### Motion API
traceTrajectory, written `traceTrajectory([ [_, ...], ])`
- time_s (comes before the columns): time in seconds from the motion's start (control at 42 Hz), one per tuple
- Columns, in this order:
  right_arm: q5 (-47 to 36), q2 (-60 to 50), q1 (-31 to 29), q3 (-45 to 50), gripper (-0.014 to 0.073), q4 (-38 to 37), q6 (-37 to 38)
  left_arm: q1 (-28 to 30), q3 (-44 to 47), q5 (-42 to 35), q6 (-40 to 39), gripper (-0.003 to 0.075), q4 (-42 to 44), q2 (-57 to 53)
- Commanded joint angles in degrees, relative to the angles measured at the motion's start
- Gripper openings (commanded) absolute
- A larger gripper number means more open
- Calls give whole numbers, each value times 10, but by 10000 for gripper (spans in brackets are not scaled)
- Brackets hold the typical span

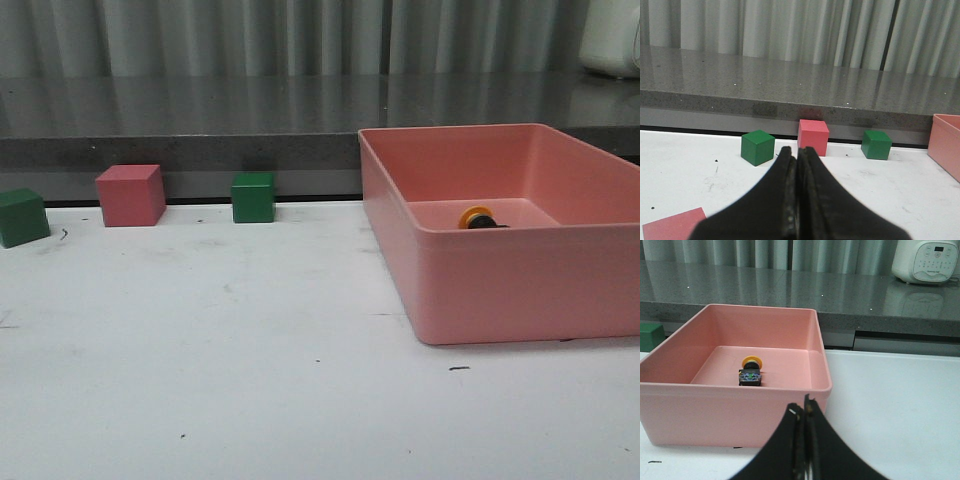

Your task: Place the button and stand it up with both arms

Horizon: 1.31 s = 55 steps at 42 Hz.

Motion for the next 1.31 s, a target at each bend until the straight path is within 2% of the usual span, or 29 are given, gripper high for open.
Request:
traceTrajectory([
  [0.0, -48, -4, -2, -1, -67, -6, -3, -5, 10, -44, -3, -20, -3, -13],
  [0.381, -48, -4, -2, -1, -67, -6, -3, -5, 10, -45, -3, -20, -3, -13],
  [0.547, -49, -4, -2, -1, -67, -6, -3, -5, 10, -128, -1, -20, 20, -13],
  [0.88, -67, -4, -2, -17, -67, -6, -3, -5, -11, -178, -2, -20, 20, -12],
  [1.023, -53, -4, -2, -61, -67, -6, -3, -5, -75, -136, -2, -20, 18, -9],
  [1.285, 46, 22, -2, -193, -67, -6, -3, -5, -228, 19, -2, -20, 18, 10],
])
